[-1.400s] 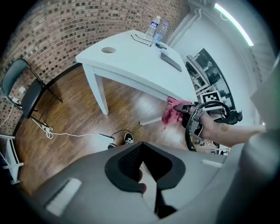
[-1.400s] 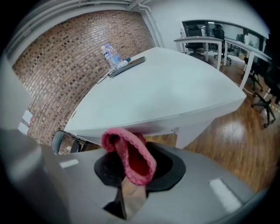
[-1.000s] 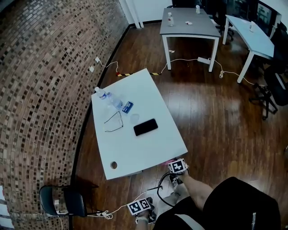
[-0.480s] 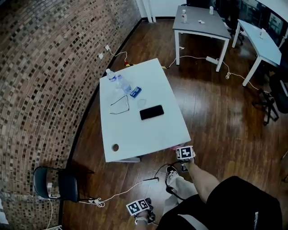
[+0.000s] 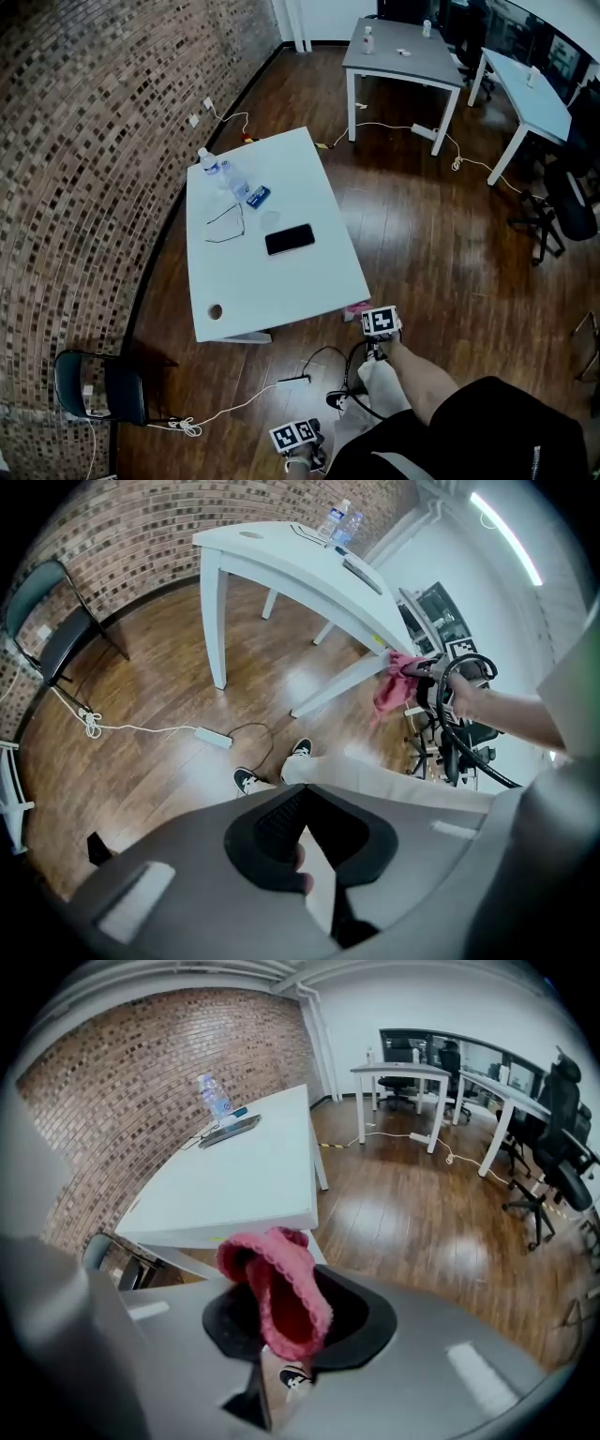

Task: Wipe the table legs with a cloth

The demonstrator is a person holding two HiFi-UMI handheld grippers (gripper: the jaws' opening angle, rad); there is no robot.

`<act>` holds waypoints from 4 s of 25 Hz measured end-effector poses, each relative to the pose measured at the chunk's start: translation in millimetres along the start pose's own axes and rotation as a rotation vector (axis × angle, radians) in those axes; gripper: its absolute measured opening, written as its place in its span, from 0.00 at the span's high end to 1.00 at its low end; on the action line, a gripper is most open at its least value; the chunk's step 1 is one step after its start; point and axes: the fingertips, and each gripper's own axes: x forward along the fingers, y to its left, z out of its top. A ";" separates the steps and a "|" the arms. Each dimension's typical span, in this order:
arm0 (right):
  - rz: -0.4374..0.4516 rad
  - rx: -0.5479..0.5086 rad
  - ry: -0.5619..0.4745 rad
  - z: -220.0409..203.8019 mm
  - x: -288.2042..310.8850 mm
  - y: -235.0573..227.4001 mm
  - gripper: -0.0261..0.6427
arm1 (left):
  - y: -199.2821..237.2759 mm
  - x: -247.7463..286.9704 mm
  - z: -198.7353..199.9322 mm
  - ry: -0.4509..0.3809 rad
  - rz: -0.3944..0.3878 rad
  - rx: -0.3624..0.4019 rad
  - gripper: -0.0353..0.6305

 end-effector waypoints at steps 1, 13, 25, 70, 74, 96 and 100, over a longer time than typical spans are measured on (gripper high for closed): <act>0.004 -0.035 0.008 -0.2 1.0 -1.4 0.85 | -4.6 2.5 3.1 0.010 0.004 0.008 0.94; 0.258 -0.259 0.047 7.0 16.0 14.8 0.85 | -135.3 41.6 123.2 0.040 0.095 0.288 0.94; 0.395 -0.306 0.125 1.9 27.4 11.0 0.85 | -243.3 89.4 219.2 -0.035 0.048 0.700 0.94; 0.506 0.365 -0.046 -53.9 151.5 -3.7 0.86 | -173.1 289.2 242.2 -0.096 0.095 1.240 0.94; 0.506 0.383 -0.031 -64.5 171.8 -11.5 0.86 | -163.9 311.1 241.1 -0.074 0.110 1.234 0.94; 0.527 0.358 0.089 -123.2 289.2 -51.1 0.86 | -110.8 437.9 237.2 0.004 0.175 1.187 0.94; 0.537 0.349 0.099 -131.9 309.1 -56.5 0.86 | -102.1 456.4 237.3 0.029 0.181 1.209 0.94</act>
